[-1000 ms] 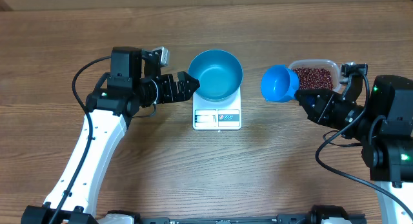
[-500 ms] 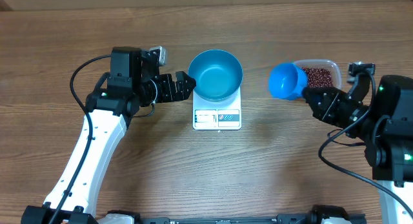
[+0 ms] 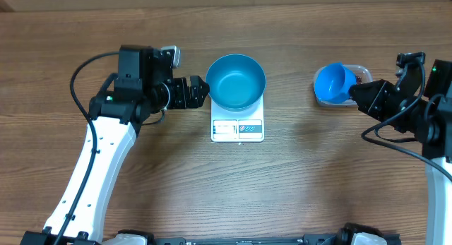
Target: Scoop item into bowl and weigh 150g on scale
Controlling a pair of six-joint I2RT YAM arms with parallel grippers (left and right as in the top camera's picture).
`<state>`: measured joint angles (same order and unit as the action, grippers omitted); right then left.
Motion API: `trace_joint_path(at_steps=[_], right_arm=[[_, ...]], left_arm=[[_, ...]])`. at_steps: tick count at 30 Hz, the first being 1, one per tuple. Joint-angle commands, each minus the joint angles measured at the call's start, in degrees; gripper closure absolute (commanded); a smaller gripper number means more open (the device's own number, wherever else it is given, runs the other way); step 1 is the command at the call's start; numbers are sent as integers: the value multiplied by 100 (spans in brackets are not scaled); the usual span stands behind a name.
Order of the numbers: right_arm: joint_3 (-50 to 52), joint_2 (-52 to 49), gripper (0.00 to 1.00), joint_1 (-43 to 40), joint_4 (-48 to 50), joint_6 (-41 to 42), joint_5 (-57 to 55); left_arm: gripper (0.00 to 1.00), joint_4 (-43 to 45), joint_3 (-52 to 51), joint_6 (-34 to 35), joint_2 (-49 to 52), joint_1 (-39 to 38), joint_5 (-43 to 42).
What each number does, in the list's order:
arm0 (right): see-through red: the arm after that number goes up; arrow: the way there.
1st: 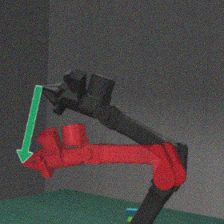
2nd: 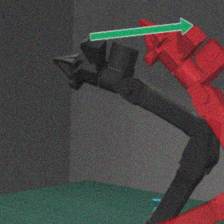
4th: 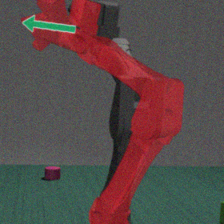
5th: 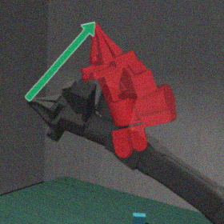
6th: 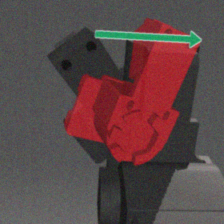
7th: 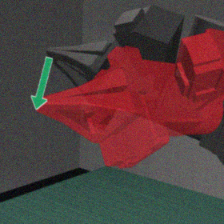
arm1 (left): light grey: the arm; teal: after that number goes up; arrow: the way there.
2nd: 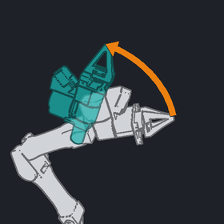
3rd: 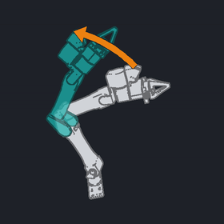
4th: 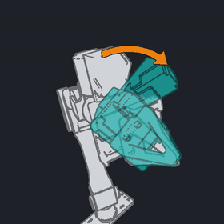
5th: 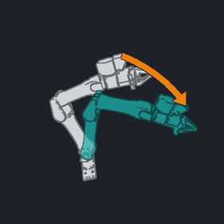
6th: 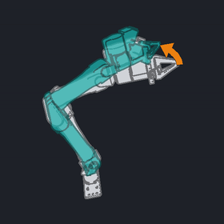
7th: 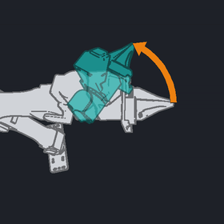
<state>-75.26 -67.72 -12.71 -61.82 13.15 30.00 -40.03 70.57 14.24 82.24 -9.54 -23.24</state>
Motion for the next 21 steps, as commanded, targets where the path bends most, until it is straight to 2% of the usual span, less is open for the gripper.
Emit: trace_joint_path(at_steps=[1, 10, 15, 21], right_arm=[[-229, -46, 96, -107, 15, -149, -195], [-245, -46, 96, -734, -50, -323, -74], [-245, -46, 96, -785, -210, -577, -79], [-245, -44, 96, -782, -221, -621, -81]], left_arm=[[4, -380, 649, -190, -103, -385, 752], [1, -608, 953, -334, -103, -1032, 1130], [0, -623, 953, -334, -103, -1327, 1228], [0, -601, 953, -328, -101, -1335, 1086]])
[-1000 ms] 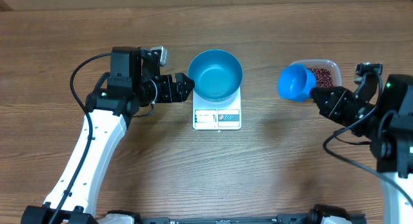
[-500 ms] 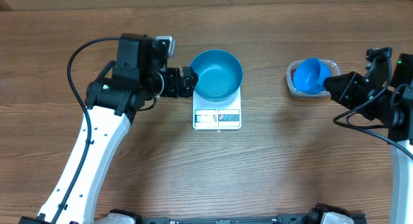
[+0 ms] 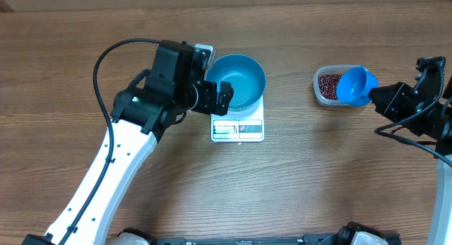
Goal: Scoop item into bowl and weigh 150g on scale
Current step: 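Move the left gripper down to the scale's button panel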
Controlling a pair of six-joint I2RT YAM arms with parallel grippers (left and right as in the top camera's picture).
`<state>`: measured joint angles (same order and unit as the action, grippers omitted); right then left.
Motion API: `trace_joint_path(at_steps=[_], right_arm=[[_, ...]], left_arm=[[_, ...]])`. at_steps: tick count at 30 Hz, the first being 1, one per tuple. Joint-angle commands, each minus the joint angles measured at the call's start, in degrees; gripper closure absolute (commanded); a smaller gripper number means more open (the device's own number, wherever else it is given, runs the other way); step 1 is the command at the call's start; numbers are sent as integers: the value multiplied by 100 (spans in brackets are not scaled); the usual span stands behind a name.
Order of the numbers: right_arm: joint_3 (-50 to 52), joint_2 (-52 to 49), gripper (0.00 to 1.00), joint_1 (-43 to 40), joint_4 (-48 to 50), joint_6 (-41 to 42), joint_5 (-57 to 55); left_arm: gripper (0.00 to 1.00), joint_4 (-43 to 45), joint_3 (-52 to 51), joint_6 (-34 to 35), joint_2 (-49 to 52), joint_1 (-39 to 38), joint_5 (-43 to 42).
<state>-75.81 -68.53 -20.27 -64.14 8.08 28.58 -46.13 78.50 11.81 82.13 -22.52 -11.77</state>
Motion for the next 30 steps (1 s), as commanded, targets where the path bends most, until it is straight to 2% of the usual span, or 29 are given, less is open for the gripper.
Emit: trace_joint_path(at_steps=[1, 9, 14, 22, 30], right_arm=[[-190, 37, 96, -28, 11, -114, 61], [-190, 37, 96, -28, 13, -219, 59], [-190, 37, 96, -28, -20, -219, 55], [-188, 26, 96, -28, -35, -216, -52], [-188, -70, 96, -28, 92, -216, -50]], left_arm=[[0, 7, 160, -83, -90, -39, -87], [0, 7, 157, -61, -72, -39, -173], [3, 4, 155, 319, 44, -114, -96], [4, 2, 153, 837, 105, -590, 813], [9, -63, 146, 1211, 122, -765, 1051]])
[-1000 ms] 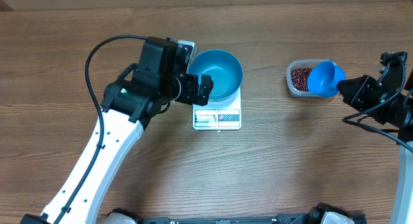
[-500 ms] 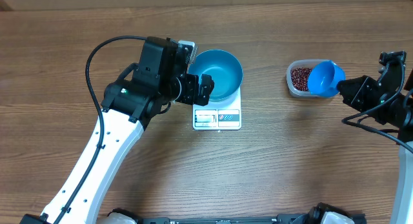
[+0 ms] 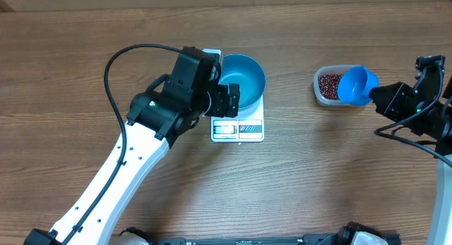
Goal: Scoop item into bowl and weigh 150g on scale
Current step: 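Move the left gripper down to the scale's button panel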
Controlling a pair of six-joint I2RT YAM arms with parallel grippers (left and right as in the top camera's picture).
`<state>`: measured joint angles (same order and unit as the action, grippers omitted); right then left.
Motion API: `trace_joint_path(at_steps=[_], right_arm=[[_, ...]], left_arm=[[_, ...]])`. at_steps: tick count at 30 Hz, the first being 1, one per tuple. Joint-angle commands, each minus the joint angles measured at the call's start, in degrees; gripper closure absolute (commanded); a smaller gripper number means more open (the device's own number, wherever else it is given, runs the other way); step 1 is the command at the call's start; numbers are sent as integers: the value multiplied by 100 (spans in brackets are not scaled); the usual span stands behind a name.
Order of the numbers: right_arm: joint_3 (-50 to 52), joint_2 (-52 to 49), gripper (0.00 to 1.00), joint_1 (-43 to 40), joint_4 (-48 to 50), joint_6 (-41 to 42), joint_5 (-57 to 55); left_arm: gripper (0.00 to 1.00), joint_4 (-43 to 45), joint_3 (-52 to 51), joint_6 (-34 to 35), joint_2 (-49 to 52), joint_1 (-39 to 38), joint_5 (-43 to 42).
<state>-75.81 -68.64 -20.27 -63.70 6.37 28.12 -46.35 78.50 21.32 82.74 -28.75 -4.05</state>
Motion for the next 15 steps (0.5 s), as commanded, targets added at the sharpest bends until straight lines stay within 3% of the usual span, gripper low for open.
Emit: trace_joint_path(at_steps=[1, 4, 15], right_arm=[[-188, -76, 96, -28, 46, -46, -2], [-188, -138, 96, -26, 37, -46, -2], [-188, -275, 96, -28, 39, -46, -4]], left_arm=[[9, -105, 146, 463, 66, -160, 387], [10, -319, 136, 1032, 157, -166, 446], [13, -612, 127, 1099, 566, -203, 404]])
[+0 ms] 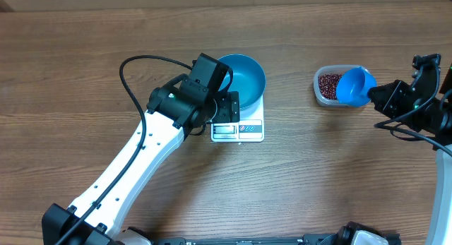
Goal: Scoop item into bowl and weigh 150g on scale
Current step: 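Move the left gripper down to the scale's button panel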
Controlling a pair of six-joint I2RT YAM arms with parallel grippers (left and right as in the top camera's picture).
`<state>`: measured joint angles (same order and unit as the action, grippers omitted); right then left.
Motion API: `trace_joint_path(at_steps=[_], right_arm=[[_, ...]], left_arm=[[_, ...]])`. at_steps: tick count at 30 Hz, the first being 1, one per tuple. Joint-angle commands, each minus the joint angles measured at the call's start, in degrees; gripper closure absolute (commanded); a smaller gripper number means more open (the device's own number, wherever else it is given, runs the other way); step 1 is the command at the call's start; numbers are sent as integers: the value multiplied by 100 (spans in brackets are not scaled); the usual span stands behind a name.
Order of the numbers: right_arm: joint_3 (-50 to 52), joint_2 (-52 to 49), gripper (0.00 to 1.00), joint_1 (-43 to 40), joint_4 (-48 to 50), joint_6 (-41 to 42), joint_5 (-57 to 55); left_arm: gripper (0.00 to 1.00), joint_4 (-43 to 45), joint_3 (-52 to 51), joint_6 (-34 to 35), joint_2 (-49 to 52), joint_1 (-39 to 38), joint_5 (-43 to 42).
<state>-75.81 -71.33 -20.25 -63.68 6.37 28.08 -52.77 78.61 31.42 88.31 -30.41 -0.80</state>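
A blue bowl (245,74) stands on a white scale (248,130) at the table's middle. My left gripper (232,106) hangs over the scale's left part, just at the bowl's near-left rim; its dark fingers are seen from above and their gap does not show. At the right, a clear container of red beans (326,83) sits on the table. My right gripper (382,96) is shut on the handle of a blue scoop (355,86), whose cup hovers over the container's right edge.
The left arm's white link (134,167) crosses the table from the near-left corner toward the scale, with a black cable (131,75) looping above it. The right arm (424,111) fills the right edge. Bare wood (318,181) lies in front of the scale.
My left gripper has shifted a little right and nearer, from the bowl's left rim to over the scale's left part. The scoop has edged slightly left over the container.
At first my left gripper sat left of the bowl and the scoop covered the bean container. Then the left gripper was at the bowl's left rim and the scoop right of the beans. The left gripper later stood farther right, and now hangs over the scale.
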Motion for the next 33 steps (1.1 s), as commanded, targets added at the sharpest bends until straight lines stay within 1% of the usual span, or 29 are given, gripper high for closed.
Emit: trace_joint_path(at_steps=[1, 7, 13, 14, 15, 18, 22, 25, 26, 28, 29, 30, 31, 32, 33], right_arm=[[-188, -7, 96, -28, 37, -48, 0], [-188, -7, 96, -28, 37, -46, 0], [-188, -7, 96, -28, 37, -48, -2], [-188, -7, 96, -31, 35, -48, -2], [-188, -7, 96, -31, 39, -48, -2], [-188, -7, 96, -31, 57, -48, -2], [-188, -7, 96, -31, 46, -50, -22], [-188, -7, 96, -31, 37, -50, -22], [-188, -7, 96, -31, 33, -50, -22], [-188, -7, 96, -31, 35, -50, -22], [-188, -7, 96, -31, 42, -50, -22], [-188, -7, 96, -31, 44, -50, -22], [-188, -7, 96, -31, 61, -50, -22], [-188, -7, 96, -31, 76, -50, -22], [-188, -7, 96, -31, 81, -48, -22]], left_arm=[[13, 31, 116, 94, 13, -37, 79], [16, 50, 114, 83, 46, -153, 85], [17, 216, 111, 74, 48, -603, 138], [19, 212, 101, 74, 61, -680, 146], [23, 212, 94, 74, 94, -761, 146], [28, 219, 94, 74, 267, -938, 140], [28, 208, 94, 74, 597, -1257, 144], [30, 221, 94, 46, 863, -1429, 151], [33, 221, 94, 33, 916, -1436, 151], [44, 223, 94, 28, 1062, -1440, 175], [57, 225, 94, 28, 1152, -1440, 280], [62, 223, 94, 22, 1189, -1440, 334], [75, 225, 94, -31, 1281, -1440, 435], [80, 229, 94, -90, 1333, -1440, 444], [89, 247, 94, -190, 1429, -1440, 448]])
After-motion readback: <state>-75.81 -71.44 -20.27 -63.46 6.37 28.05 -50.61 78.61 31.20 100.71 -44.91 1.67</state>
